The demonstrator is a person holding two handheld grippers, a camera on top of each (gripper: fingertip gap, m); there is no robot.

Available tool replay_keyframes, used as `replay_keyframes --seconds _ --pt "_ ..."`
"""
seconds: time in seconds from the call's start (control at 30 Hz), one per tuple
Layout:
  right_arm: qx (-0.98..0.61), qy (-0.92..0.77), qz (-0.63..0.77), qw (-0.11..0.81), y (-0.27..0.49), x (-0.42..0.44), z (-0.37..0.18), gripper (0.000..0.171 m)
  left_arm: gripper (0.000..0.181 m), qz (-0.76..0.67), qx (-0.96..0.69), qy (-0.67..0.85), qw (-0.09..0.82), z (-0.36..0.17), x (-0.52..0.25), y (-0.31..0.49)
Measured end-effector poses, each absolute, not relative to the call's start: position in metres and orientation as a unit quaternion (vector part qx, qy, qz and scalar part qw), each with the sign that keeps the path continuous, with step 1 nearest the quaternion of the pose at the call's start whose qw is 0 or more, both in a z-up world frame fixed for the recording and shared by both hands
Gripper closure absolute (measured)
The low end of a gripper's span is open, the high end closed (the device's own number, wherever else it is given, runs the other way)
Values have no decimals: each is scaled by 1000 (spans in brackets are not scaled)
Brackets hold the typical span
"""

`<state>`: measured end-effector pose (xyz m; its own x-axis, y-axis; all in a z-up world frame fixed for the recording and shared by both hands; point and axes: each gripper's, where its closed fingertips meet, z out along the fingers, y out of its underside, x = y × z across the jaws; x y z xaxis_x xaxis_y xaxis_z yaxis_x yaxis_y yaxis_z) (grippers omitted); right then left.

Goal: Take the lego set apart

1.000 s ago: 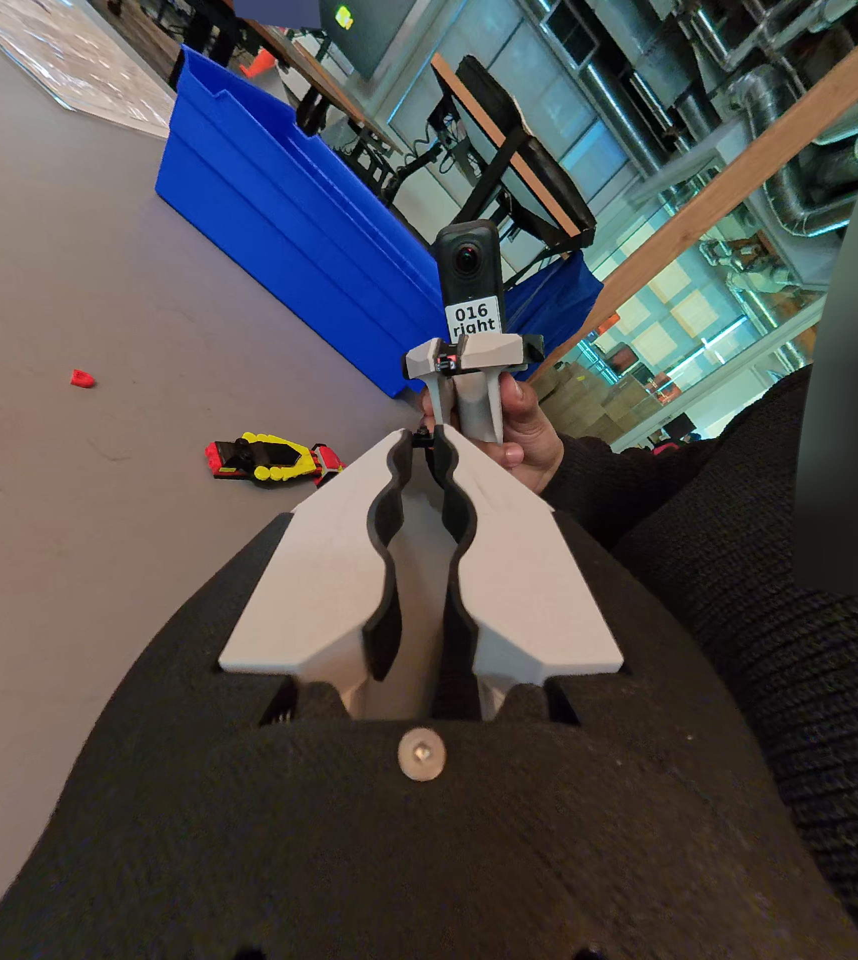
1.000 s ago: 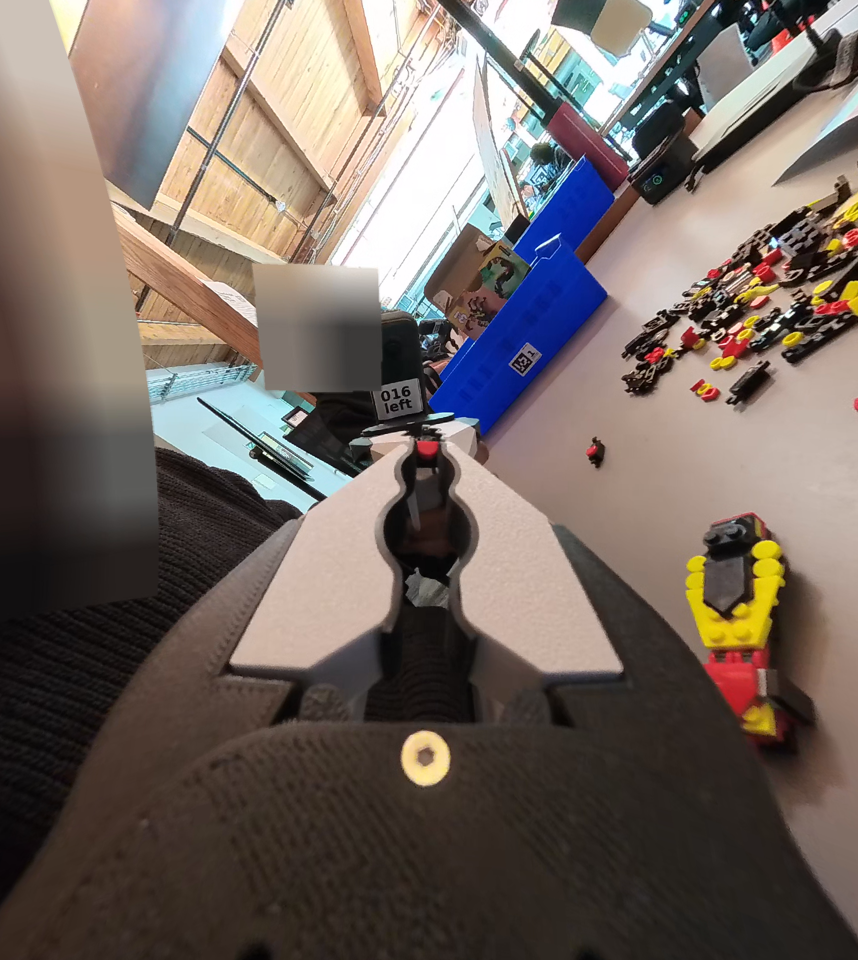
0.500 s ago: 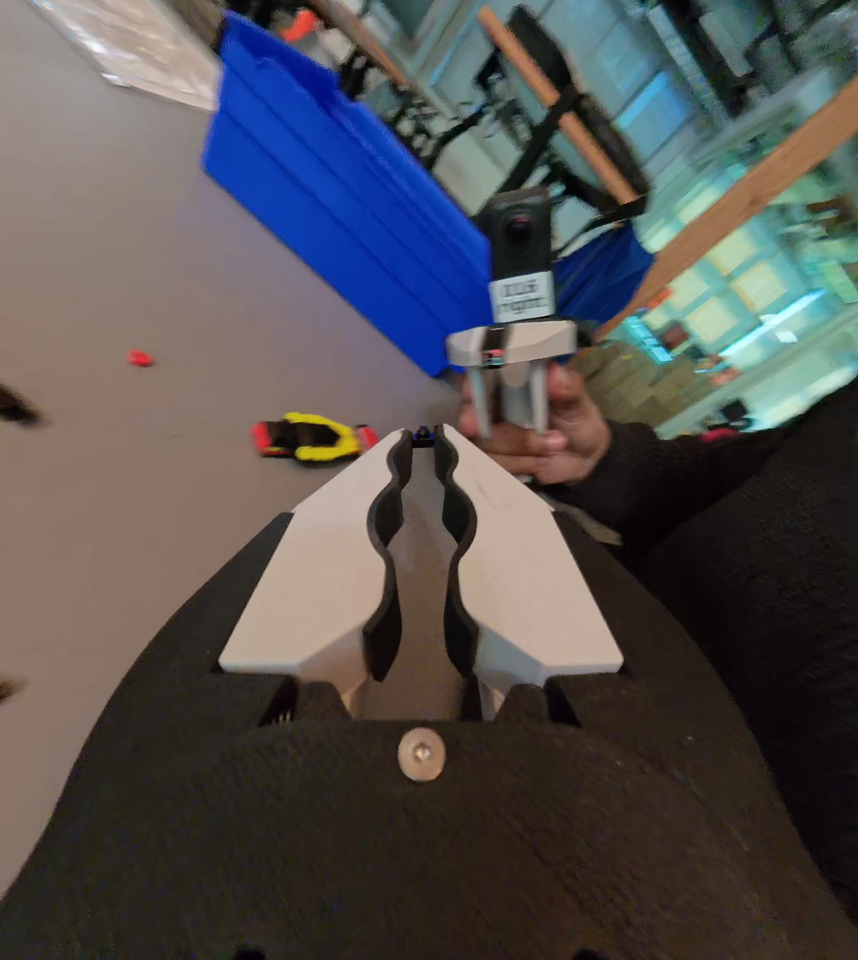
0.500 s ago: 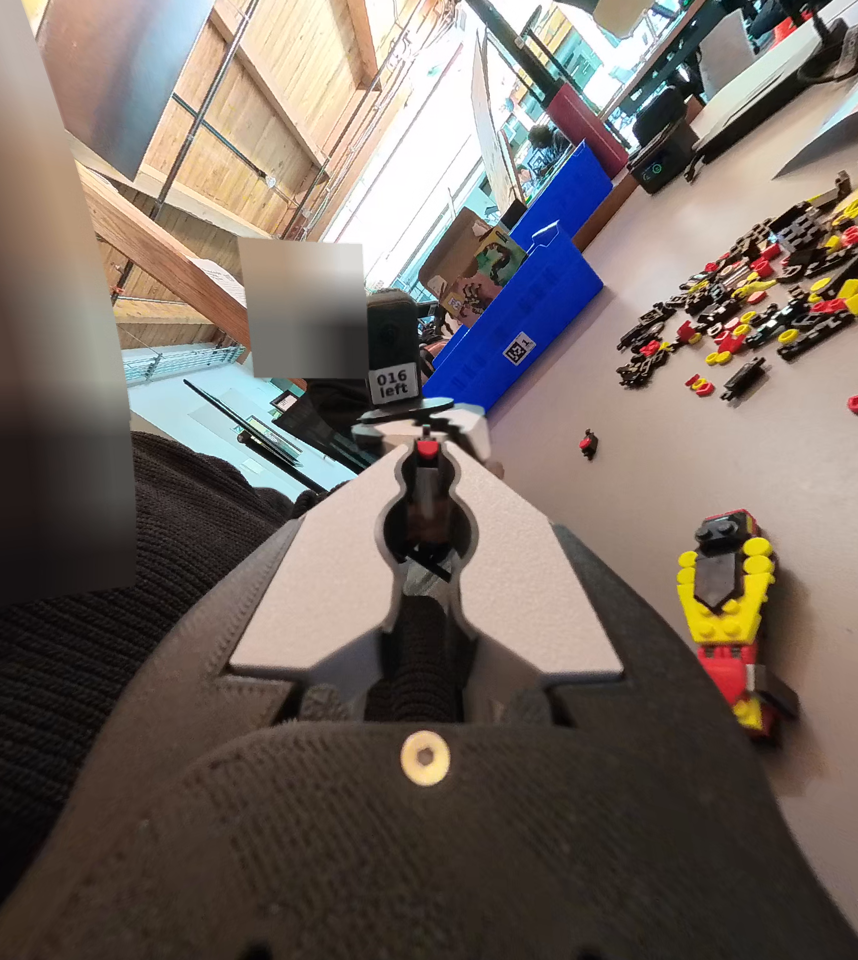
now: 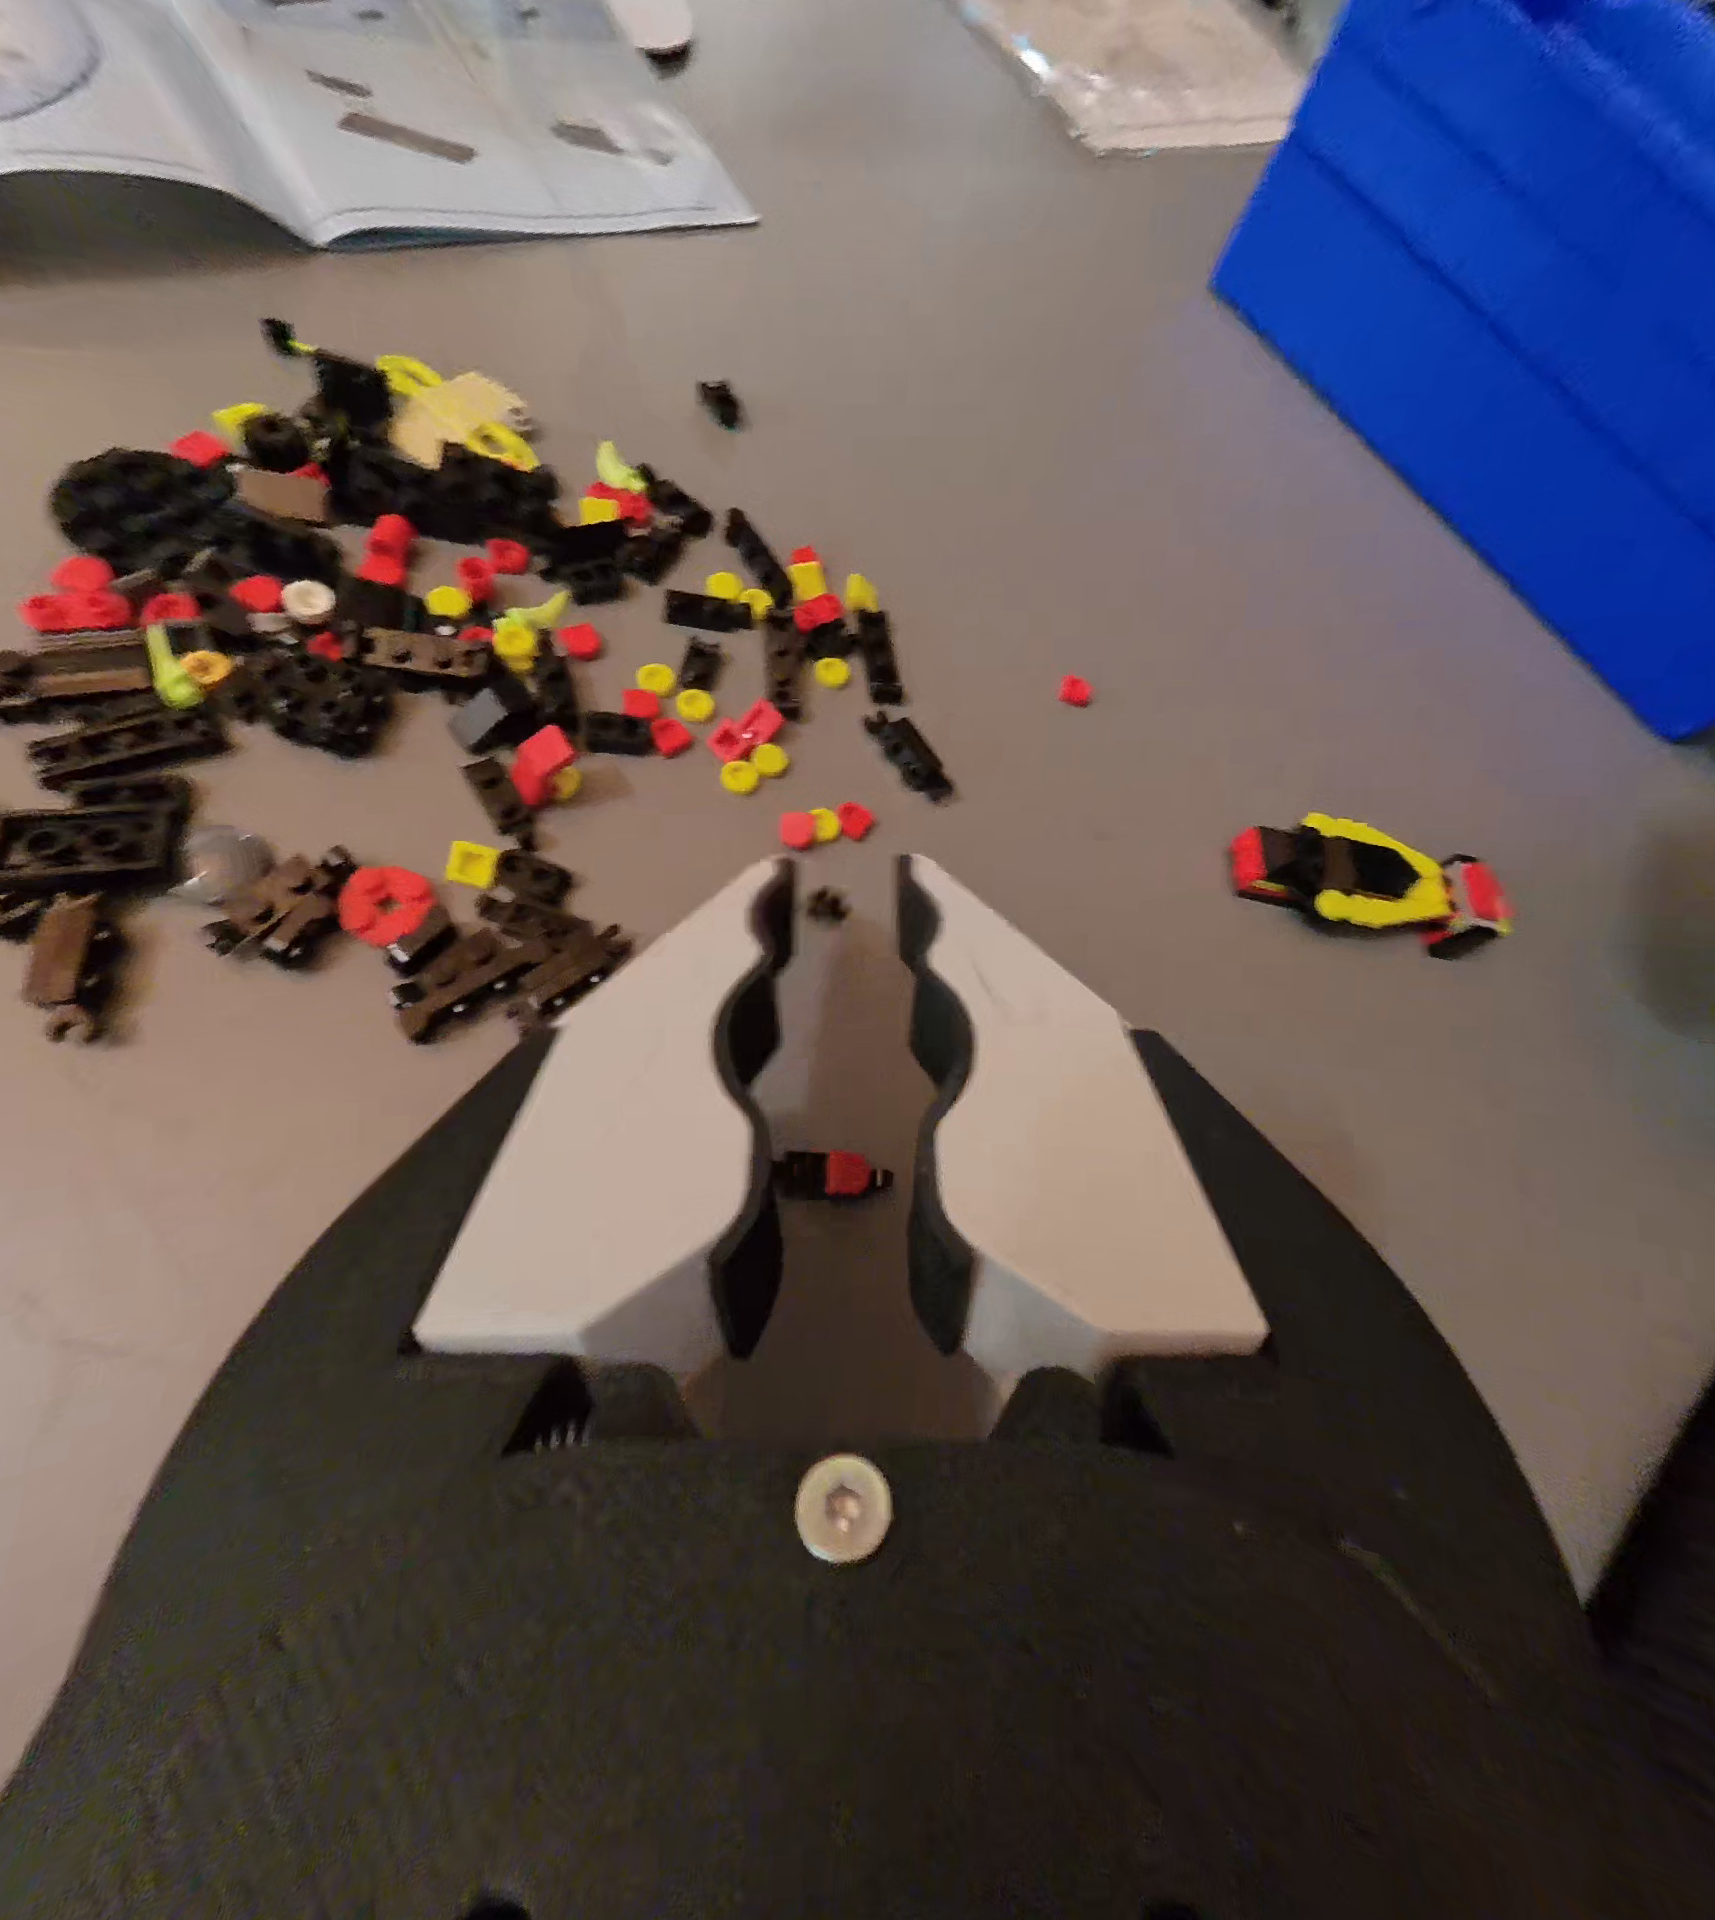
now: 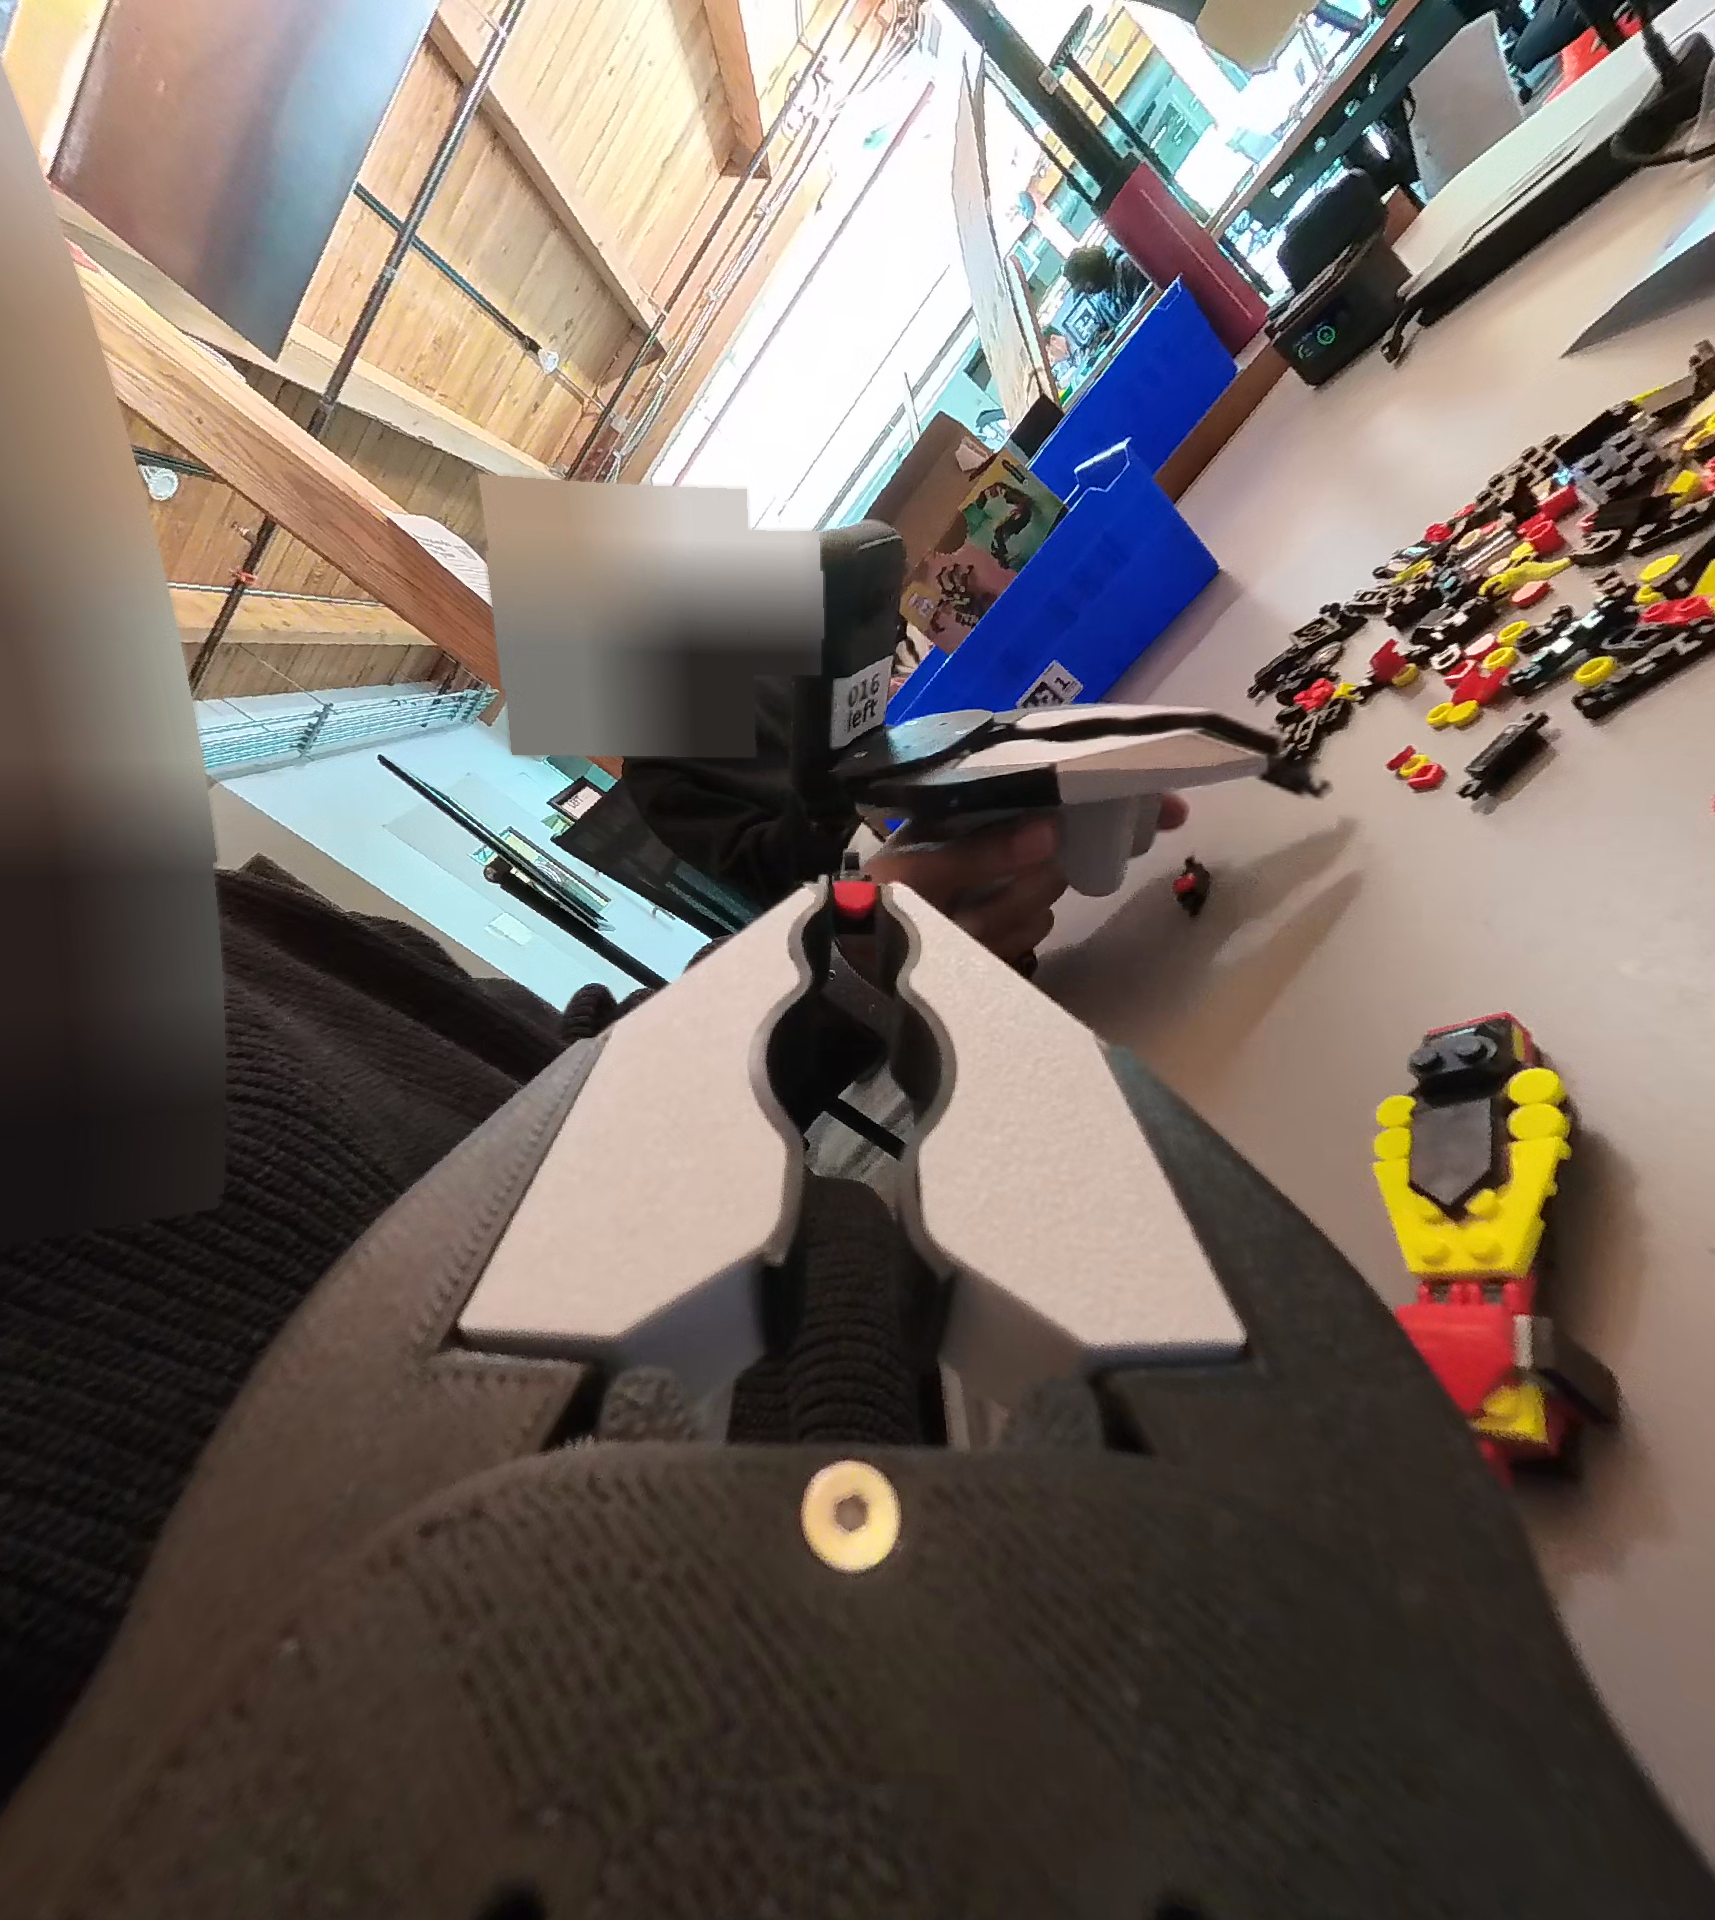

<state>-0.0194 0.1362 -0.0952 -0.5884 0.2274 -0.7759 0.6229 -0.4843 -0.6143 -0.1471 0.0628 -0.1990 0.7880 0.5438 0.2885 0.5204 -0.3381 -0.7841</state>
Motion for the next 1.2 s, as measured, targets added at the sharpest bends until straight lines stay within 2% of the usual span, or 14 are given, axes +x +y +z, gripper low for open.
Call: replay_keyframes --seconds 0.03,0.1,0.17,0.27,0.3,0.37,0.47,0.67,0.8,1.2 --pt "434 492 -743 130 137 -19 -95 165 143 23 -817 -329 473 -198 -149 62" --pt "436 496 -741 119 138 -19 -95 165 126 42 -807 -318 496 -185 -149 63" --pt "439 500 -739 108 140 -20 -96 165 121 34 -793 -283 539 -165 -136 73" --pt "441 501 -738 99 140 -21 -96 166 139 -106 -761 -191 612 -133 -75 98" --pt "440 504 -736 100 139 -21 -96 165 137 -163 -739 -193 624 -124 -60 103" --pt "438 515 -731 98 134 -19 -98 165 138 -282 -692 -194 635 -107 -35 109" --pt "431 530 -725 91 128 -18 -99 165 146 -378 -655 -205 622 -101 -19 111" --pt "418 544 -721 98 116 -14 -100 165 157 -387 -659 -195 615 -101 -8 113" --pt "418 543 -720 108 112 -13 -102 165 174 -385 -661 -197 613 -103 -8 114" --pt "430 526 -719 149 110 -11 -105 165 176 -381 -677 -192 600 -107 -5 115"
